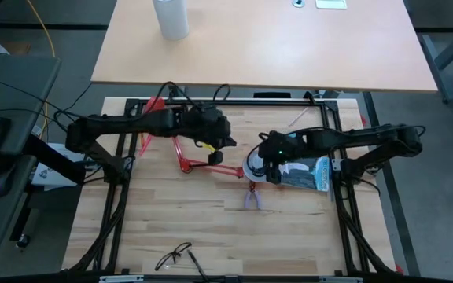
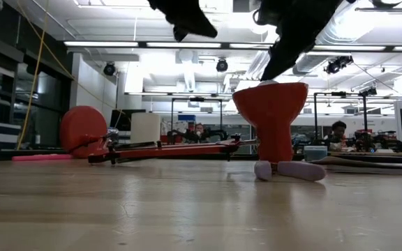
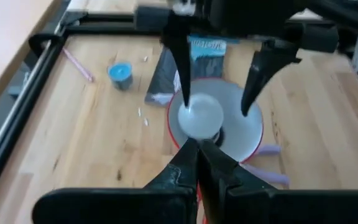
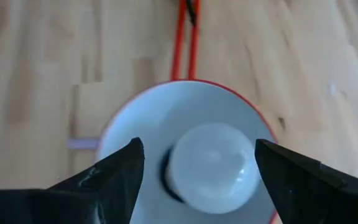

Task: Screw lightbulb
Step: Remove the lightbulb from the lamp socket

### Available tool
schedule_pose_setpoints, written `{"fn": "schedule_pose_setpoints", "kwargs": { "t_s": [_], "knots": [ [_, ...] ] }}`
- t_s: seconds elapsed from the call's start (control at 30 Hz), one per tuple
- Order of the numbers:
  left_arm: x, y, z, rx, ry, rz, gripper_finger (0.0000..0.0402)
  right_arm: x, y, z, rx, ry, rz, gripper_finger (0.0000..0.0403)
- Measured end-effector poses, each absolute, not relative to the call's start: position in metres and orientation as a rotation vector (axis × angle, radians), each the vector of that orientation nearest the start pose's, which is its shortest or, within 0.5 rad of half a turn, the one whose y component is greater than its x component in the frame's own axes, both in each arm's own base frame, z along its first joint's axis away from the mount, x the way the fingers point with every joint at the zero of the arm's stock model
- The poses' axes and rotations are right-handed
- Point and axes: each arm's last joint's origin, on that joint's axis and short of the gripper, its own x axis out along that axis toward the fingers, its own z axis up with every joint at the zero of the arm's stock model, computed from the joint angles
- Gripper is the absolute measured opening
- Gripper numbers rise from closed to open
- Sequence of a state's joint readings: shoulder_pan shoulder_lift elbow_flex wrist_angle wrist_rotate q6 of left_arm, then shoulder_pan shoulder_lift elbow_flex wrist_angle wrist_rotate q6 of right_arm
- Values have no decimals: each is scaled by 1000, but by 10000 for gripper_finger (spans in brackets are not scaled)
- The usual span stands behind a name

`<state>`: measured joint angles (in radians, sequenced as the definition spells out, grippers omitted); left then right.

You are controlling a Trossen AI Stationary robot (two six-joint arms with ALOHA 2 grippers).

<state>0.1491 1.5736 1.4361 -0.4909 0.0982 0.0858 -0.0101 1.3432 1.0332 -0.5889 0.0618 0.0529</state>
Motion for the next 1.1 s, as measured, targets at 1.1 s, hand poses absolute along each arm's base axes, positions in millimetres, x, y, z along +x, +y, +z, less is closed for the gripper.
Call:
{"fn": "schedule_pose_setpoints", "kwargs": {
  "t_s": [1.1],
  "knots": [
    [347, 30, 312, 31, 668, 104, 0, 283, 8, 236, -90, 1066, -75, 298]
  ]
}}
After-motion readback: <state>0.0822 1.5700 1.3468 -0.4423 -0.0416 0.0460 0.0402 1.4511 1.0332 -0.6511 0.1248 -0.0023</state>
